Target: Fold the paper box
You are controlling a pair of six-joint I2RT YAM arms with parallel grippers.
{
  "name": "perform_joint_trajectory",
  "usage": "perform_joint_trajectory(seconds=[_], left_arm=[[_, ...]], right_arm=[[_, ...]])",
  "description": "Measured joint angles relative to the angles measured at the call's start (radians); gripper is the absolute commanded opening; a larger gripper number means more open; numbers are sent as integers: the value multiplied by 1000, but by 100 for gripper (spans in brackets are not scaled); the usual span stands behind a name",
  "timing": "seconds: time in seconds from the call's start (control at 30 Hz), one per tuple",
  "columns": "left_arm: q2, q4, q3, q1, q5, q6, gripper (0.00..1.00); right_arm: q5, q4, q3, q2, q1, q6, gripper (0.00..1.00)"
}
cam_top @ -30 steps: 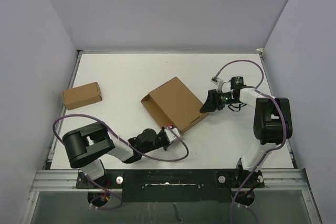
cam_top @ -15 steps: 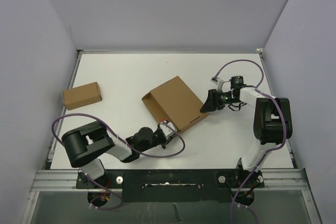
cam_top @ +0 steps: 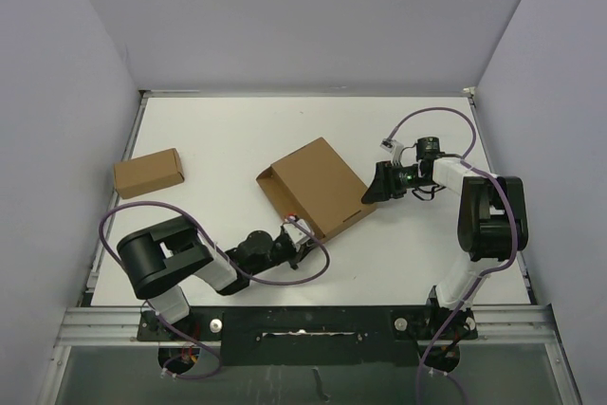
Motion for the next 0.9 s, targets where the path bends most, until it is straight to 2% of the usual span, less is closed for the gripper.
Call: perform_joint_trajectory(seconds=[0.9], left_arm=[[4, 29, -20, 13, 0, -40, 0]], right_arm=[[0, -18, 17, 15, 2, 0, 53]])
